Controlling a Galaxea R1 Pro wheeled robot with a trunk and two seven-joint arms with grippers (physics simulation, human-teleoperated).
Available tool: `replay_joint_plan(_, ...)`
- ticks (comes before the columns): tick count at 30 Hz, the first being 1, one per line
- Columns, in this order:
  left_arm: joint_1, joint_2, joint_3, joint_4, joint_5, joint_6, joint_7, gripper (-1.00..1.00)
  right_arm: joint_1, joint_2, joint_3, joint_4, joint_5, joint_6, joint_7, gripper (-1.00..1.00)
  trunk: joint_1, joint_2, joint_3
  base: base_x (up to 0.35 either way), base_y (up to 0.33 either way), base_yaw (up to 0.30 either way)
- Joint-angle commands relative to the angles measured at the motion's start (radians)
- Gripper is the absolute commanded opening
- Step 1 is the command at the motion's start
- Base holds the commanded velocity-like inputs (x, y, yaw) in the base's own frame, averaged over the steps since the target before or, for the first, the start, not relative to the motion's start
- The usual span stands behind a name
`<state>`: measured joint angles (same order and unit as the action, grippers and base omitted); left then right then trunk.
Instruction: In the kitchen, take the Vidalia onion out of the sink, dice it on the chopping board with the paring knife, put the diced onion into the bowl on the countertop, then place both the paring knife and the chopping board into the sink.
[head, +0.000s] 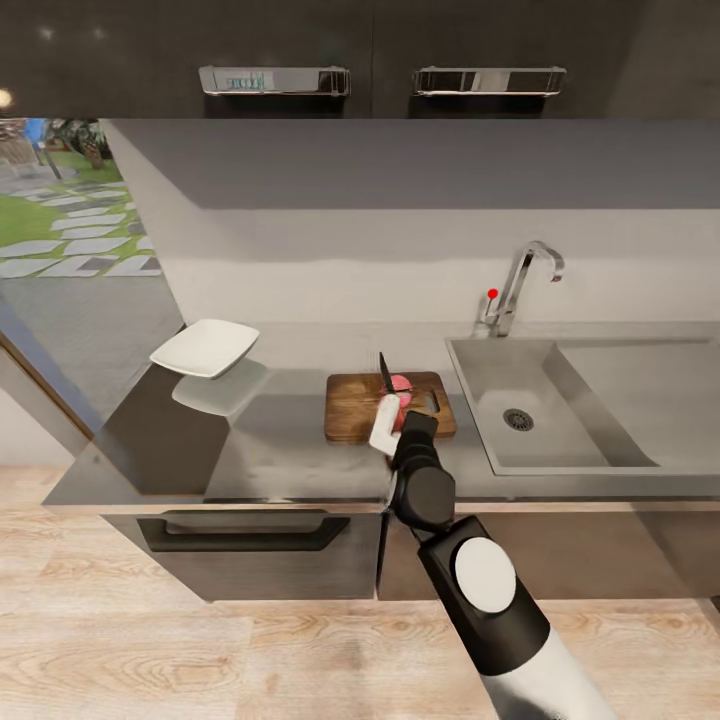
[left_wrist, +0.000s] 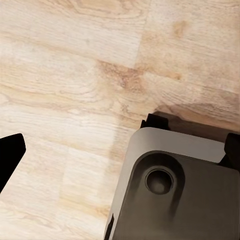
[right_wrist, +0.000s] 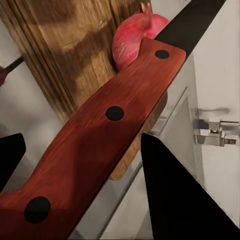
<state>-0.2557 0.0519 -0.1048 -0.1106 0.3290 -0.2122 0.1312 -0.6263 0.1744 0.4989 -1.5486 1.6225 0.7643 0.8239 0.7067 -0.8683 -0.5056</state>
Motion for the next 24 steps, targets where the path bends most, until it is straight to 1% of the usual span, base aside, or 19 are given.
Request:
replay_joint_plan(1,0.000,0.000,-0.009,0.000,0.007,-0.003,0.004,1.00,-0.001,0.000,-0.016,-0.001,0.010,0.003,0.011,-1.00,0.000,-0.001,-0.001,0.000,0.000,0.000)
replay_joint_plan(2,0.000,0.000,-0.009,0.000,0.007,-0.003,0.004,1.00,-0.001,0.000,-0.029,-0.001,0.010,0.003,0.011,-1.00,0.000,-0.001,-0.001,0.000,0.000,0.000)
replay_joint_plan(4,0.000,0.000,-0.009,0.000,0.007,-0.003,0.004,1.00,-0.001,0.000,-0.040,-0.001,0.010,0.002,0.011,-1.00,0.000,-0.001,-0.001,0.000,0.000,0.000)
replay_joint_plan(7,0.000,-0.001,-0.009,0.000,0.007,-0.003,0.004,1.00,-0.001,0.000,-0.048,-0.001,0.010,0.002,0.011,-1.00,0.000,-0.001,-0.001,0.000,0.000,0.000)
replay_joint_plan(24,0.000,0.000,-0.009,0.000,0.007,-0.003,0.004,1.00,-0.001,0.000,-0.048,0.001,0.014,0.003,0.011,-1.00,0.000,-0.001,-0.001,0.000,0.000,0.000)
